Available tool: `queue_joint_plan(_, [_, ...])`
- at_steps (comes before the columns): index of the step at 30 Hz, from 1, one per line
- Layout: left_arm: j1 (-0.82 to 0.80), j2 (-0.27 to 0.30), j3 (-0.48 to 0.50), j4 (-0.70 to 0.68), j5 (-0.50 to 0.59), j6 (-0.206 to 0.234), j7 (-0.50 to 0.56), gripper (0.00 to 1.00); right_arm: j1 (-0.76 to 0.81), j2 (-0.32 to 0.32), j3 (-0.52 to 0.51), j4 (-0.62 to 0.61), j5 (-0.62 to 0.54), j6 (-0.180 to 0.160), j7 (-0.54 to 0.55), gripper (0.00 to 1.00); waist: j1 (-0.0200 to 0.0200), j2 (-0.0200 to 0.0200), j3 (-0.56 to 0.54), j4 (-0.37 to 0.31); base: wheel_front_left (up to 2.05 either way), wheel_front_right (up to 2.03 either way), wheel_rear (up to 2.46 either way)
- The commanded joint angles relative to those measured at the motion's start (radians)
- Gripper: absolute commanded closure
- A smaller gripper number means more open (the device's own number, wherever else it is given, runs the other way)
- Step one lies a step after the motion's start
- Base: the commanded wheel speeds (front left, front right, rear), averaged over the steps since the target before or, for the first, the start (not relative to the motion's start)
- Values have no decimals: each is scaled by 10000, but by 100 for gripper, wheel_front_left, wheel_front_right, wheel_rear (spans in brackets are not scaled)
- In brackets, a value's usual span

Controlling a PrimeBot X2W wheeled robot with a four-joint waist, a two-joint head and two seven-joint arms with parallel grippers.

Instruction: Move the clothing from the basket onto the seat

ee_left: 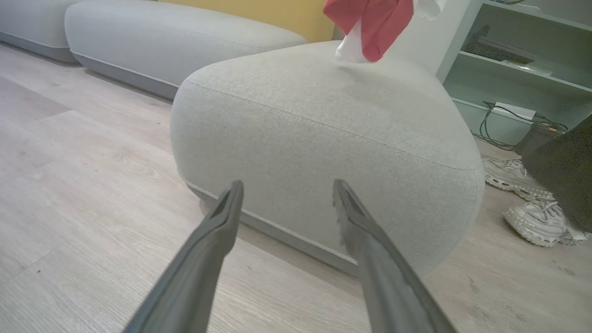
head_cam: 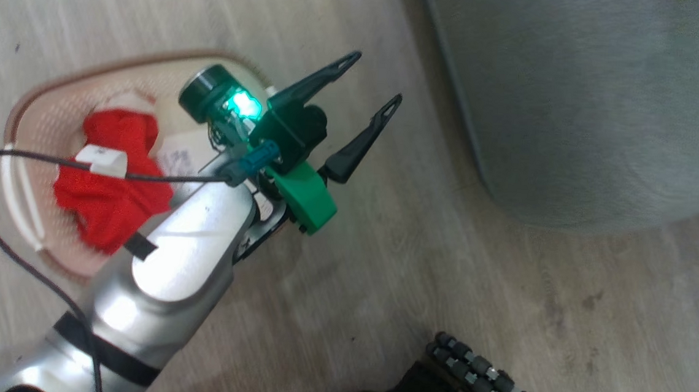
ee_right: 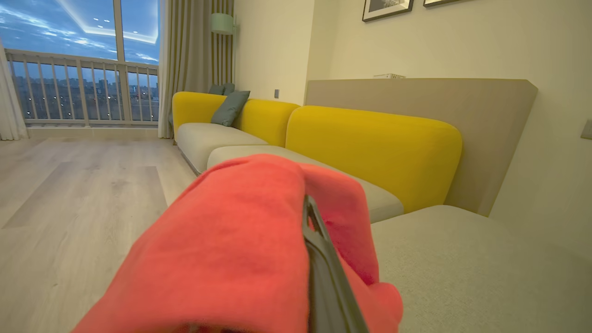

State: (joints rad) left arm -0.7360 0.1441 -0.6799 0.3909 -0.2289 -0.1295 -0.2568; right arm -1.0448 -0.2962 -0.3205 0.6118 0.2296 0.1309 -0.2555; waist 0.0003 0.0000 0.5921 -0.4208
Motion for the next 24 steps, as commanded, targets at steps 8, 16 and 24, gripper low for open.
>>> queue_joint_plan(8, [-685,250,-20,-551,86,-11,-49,0,-2033,-1456,-2172,1145,-963,-2,-63,100,-3,0,1596,1341,0,0,0])
queue_joint_plan(16, [-746,337,-103,-761,94,-11,-49,0,-2336,-1991,-3841,2818,-1899,-2,-63,100,-3,0,2329,1974,0,0,0])
queue_joint_plan(24, [-791,303,80,-750,94,-11,-49,0,-1490,-1469,-3946,3471,-1887,-2,-63,0,-3,0,2216,2223,0,0,0])
